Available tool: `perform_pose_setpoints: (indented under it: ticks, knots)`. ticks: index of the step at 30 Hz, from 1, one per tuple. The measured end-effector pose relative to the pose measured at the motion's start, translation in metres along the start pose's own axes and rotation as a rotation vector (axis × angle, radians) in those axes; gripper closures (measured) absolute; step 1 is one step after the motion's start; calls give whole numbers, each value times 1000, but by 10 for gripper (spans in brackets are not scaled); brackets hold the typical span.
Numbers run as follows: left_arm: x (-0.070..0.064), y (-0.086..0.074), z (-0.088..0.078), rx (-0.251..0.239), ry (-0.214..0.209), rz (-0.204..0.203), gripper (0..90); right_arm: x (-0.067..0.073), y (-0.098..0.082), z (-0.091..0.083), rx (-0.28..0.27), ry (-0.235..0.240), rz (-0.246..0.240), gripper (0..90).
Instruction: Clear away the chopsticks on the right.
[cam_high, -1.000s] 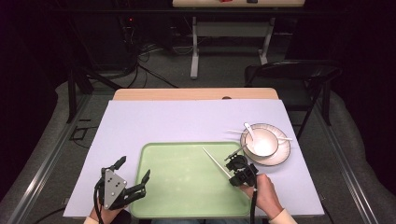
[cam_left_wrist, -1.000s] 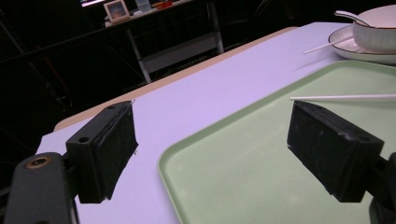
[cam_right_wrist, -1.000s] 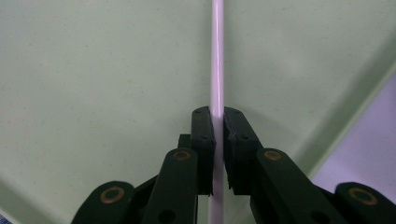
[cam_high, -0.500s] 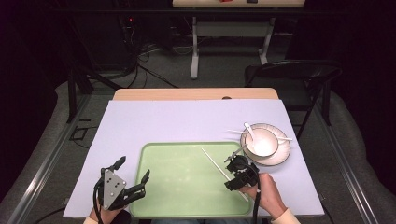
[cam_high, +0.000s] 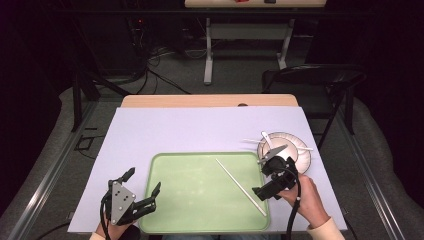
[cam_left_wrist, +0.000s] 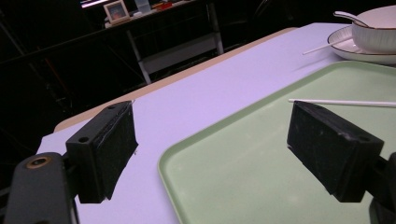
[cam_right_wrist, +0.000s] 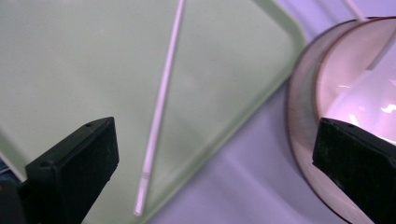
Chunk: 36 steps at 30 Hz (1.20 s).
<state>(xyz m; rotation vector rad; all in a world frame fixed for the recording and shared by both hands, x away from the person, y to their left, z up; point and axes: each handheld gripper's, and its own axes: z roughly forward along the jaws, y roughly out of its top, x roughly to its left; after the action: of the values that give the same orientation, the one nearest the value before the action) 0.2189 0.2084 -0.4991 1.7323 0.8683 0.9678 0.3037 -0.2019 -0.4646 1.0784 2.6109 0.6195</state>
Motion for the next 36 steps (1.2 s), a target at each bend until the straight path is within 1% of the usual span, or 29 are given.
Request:
perform_pose_setpoints:
  ticks: [3, 4, 5, 6, 7, 8, 14, 15, 16, 18, 21, 23, 24, 25, 26, 27, 29, 30, 31, 32, 33, 34, 35, 36]
  knots:
    - [0, 0, 0, 0, 1, 0, 154, -12, -2, -8, -8, -22, 1, 0]
    - [0, 0, 0, 0, 1, 0, 154, -12, -2, -8, -8, -22, 1, 0]
    - [-1, 0, 0, 1, 0, 0, 154, -25, -4, -13, -21, -40, 9, 0]
    - [-1, 0, 1, 3, 1, -1, 154, -30, -4, -15, -30, -43, 11, 0]
    - [-1, 0, 1, 3, 1, -1, 154, -30, -4, -15, -30, -43, 11, 0]
    - [-1, 0, 1, 3, 1, -1, 154, -36, -5, -18, -36, -40, 11, 0]
    - [-1, 0, 1, 2, 2, 1, 154, -36, -5, -18, -36, -40, 11, 0]
    - [-1, 0, 1, 3, 1, 0, 154, -73, -2, -35, -55, -99, 19, 0]
    - [-1, 0, 1, 3, 1, -1, 154, -86, 0, -42, -66, -112, 17, 0]
    - [-1, 0, 1, 2, 1, 0, 154, -95, 2, -45, -66, -132, 32, 0]
    - [-1, 0, 1, 2, 2, -1, 154, -110, 5, -47, -69, -143, 39, 0]
    - [-1, 0, 1, 2, 1, -1, 154, -119, 7, -47, -62, -144, 38, 0]
    - [-1, 0, 1, 2, 1, -1, 154, -119, 7, -47, -62, -144, 38, 0]
    - [-1, 0, 1, 2, 1, -1, 154, -128, 10, -47, -56, -142, 38, 0]
    - [-1, 0, 1, 2, 1, -1, 154, -128, 10, -47, -56, -142, 38, 0]
    - [-1, 0, 1, 3, 4, -1, 154, -136, 12, -45, -48, -144, 45, 0]
    - [-1, 0, 1, 3, 4, -1, 154, -143, 14, -43, -45, -134, 35, 0]
    - [-1, 0, 1, 3, 4, -1, 154, -143, 14, -43, -45, -134, 35, 0]
    - [-1, 0, 1, 4, 3, 1, 154, -151, 18, -41, -31, -135, 27, 0]
    - [-1, 0, 1, 4, 4, -1, 154, -154, 19, -40, -29, -126, 21, 0]
    - [-1, 0, 1, 4, 4, -1, 154, -154, 19, -40, -29, -126, 21, 0]
    - [-1, 0, 1, 4, 3, -1, 154, -158, 20, -38, -26, -111, 4, 0]
    - [-1, 0, 1, 6, 2, 0, 154, -162, 23, -35, -7, -109, -6, 0]
    - [-1, 0, 1, 6, 2, 2, 154, -165, 25, -33, -7, -106, -13, 0]
